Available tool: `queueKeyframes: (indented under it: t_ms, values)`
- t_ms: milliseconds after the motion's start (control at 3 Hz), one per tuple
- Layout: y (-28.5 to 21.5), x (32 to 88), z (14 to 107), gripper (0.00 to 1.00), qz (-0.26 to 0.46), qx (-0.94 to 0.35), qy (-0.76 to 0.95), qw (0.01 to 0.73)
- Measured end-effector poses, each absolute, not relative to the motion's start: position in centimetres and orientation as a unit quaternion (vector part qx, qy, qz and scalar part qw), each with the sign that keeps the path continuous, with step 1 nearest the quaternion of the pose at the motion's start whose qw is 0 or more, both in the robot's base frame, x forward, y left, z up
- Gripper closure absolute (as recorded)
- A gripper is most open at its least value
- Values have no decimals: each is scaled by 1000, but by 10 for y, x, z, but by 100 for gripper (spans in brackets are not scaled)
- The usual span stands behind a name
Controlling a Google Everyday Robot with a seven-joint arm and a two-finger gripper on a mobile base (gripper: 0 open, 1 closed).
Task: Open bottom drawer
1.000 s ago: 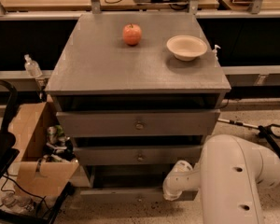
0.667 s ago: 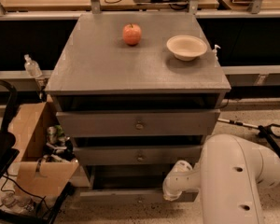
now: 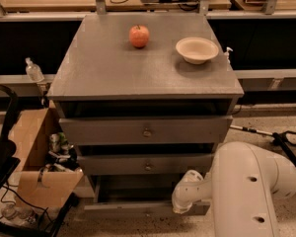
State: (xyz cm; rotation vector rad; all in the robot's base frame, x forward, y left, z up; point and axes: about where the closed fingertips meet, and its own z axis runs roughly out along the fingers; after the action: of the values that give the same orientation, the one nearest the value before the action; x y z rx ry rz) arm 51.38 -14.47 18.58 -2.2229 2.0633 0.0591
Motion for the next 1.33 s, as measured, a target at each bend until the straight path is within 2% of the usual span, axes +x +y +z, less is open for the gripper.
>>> queueKeyframes:
  t_ms: [1333]
  values:
    - [-142,501,187,100,31,-739,672,39]
